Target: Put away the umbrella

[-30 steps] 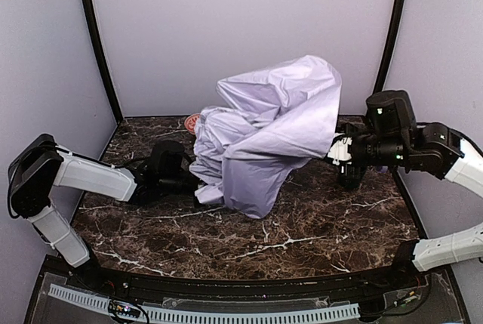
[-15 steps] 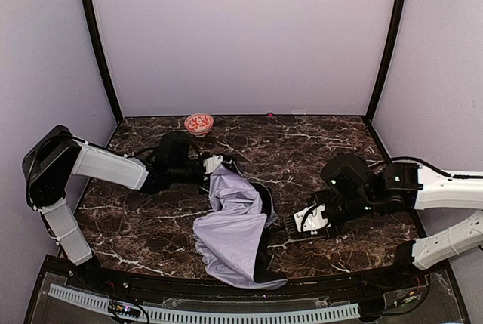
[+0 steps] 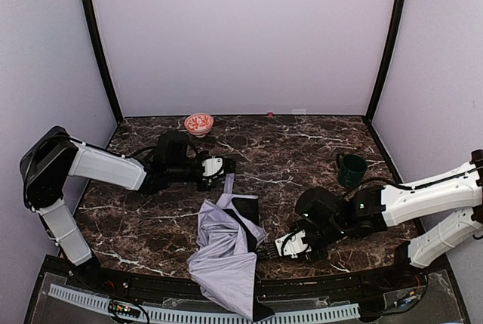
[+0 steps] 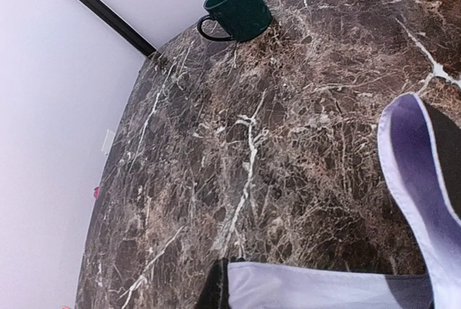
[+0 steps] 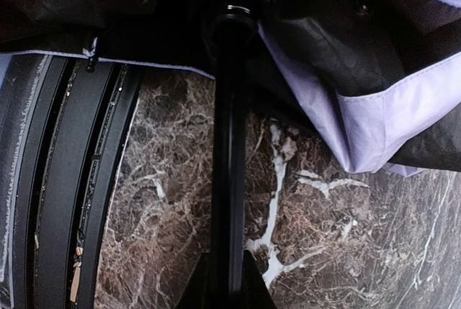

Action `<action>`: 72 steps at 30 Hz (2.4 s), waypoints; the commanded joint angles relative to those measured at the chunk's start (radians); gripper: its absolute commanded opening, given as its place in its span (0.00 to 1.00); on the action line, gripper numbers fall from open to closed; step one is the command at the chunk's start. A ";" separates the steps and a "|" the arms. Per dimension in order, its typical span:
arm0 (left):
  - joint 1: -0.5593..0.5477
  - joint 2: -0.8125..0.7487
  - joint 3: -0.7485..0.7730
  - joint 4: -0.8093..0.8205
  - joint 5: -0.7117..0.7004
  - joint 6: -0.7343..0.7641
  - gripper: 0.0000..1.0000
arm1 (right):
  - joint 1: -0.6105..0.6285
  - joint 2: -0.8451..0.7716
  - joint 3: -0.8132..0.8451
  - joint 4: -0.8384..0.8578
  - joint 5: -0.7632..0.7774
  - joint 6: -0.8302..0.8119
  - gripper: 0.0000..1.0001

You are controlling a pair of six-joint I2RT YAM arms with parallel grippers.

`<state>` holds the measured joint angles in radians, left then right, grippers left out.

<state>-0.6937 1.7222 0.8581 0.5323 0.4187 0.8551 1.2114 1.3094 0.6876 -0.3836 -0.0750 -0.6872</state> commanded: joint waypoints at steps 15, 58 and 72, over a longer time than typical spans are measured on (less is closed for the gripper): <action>0.025 0.215 0.190 0.151 -0.140 -0.020 0.00 | -0.072 0.072 -0.030 -0.035 0.027 0.018 0.00; 0.135 -0.118 0.235 -0.193 0.001 -0.191 0.71 | -0.106 0.172 -0.018 -0.020 0.050 0.038 0.00; -0.404 -0.513 -0.170 -0.545 0.105 -0.262 0.77 | -0.170 0.220 0.047 -0.067 -0.015 0.081 0.03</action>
<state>-1.0348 1.1763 0.7521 0.0784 0.5400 0.6357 1.0542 1.5047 0.7151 -0.3691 -0.0784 -0.6373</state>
